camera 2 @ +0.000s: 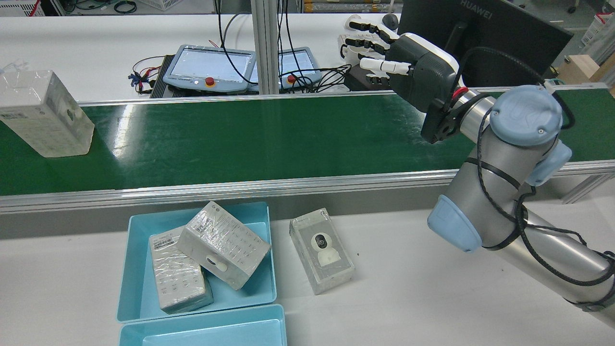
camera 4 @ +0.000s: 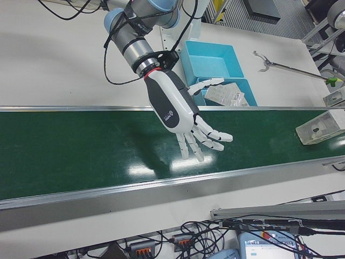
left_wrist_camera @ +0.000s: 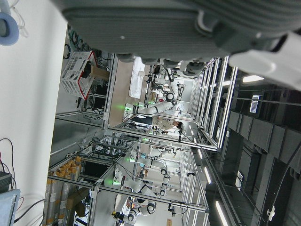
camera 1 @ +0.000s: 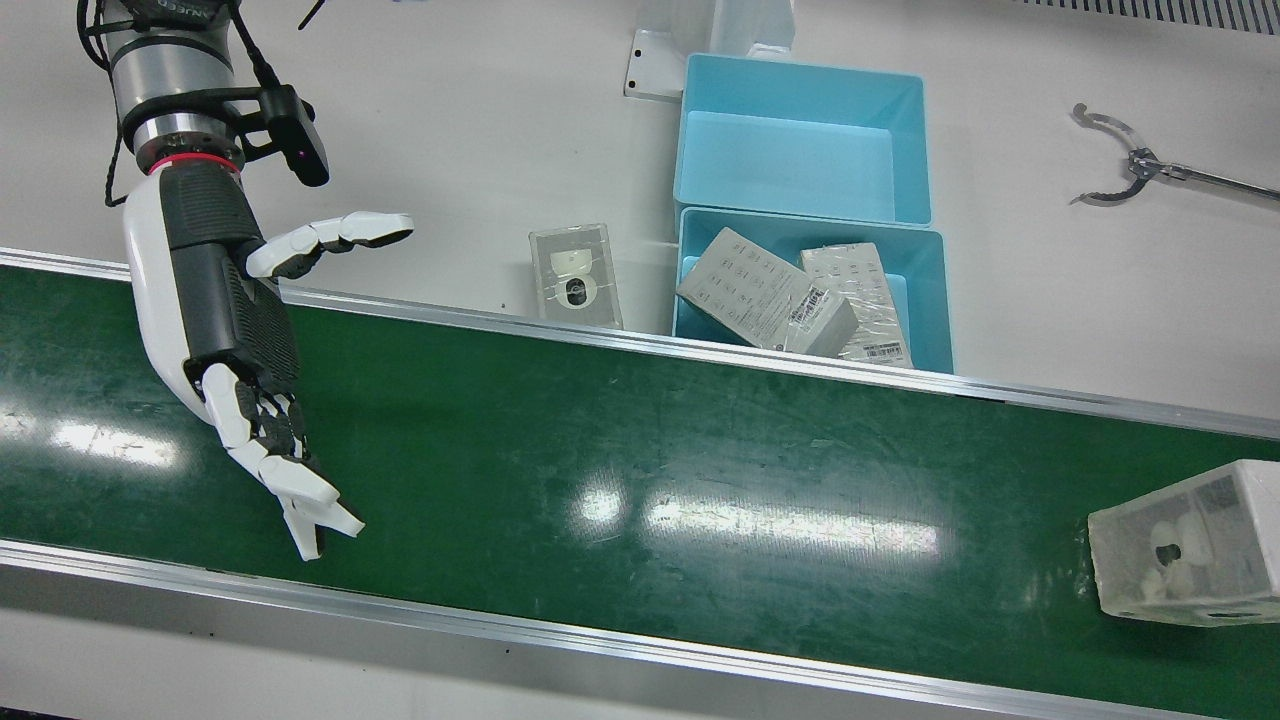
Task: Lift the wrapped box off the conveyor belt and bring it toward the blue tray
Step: 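Position the open right hand over the belt facing the approaching box, then hold the right hand still while the wrapped white box travels closer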
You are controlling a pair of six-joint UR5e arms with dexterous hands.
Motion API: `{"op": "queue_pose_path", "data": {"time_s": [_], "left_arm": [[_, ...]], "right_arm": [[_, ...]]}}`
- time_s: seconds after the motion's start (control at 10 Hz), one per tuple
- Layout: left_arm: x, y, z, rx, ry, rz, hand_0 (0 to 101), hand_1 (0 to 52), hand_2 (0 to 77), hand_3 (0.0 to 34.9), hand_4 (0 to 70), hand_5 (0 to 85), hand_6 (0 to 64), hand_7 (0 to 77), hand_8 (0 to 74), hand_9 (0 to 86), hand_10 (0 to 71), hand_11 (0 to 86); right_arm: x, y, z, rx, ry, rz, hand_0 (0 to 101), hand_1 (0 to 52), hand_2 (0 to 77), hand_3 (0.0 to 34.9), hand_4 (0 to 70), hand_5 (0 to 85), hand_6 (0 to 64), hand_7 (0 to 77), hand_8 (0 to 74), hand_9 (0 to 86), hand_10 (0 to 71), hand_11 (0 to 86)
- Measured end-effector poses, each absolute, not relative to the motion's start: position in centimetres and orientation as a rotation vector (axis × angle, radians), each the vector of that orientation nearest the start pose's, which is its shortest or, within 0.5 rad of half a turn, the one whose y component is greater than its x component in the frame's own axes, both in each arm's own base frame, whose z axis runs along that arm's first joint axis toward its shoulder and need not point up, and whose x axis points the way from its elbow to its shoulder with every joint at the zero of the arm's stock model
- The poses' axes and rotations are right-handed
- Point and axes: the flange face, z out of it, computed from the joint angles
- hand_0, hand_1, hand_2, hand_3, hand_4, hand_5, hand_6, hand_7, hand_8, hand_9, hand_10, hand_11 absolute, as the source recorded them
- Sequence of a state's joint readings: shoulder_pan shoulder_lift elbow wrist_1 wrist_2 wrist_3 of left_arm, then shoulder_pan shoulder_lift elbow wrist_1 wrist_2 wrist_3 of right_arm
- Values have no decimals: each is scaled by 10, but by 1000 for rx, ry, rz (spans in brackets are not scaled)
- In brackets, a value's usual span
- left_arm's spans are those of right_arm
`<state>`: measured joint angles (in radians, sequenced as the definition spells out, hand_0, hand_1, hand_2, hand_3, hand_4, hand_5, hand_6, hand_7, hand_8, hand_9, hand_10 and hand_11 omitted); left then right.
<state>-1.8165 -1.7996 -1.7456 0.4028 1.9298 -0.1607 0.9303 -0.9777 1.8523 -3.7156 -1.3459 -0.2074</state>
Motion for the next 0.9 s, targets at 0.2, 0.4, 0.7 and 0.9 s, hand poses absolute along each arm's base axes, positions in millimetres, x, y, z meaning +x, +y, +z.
{"op": "queue_pose_path", "data": {"time_s": [0.2,0.4,0.7,0.9], "left_arm": [[-229,-510,522,-306,2225,-2244,0,0,11,0,0,5,5,5,5,0,5,0],[-229,-510,522,-306,2225,-2244,0,0,11,0,0,5,0,5,5,5,5,0],[-229,-510,522,-306,2225,-2244,0,0,11,0,5,5,5,5,5,0,5,0],[-229,-510,522,-306,2225,-2244,0,0,11,0,5,5,5,5,5,0,5,0]], "right_arm": [[-248,-586,284,380,2799,-2015,386,82,142,306,33,218,0,180,11,54,5,22],[-253,-586,284,386,2802,-2014,387,82,142,299,33,218,0,180,11,54,5,22],[-255,-587,276,396,2811,-1992,387,82,142,300,49,224,0,180,11,60,16,22],[-248,-587,279,387,2805,-1990,381,71,136,299,33,202,0,180,11,60,16,22]]}}
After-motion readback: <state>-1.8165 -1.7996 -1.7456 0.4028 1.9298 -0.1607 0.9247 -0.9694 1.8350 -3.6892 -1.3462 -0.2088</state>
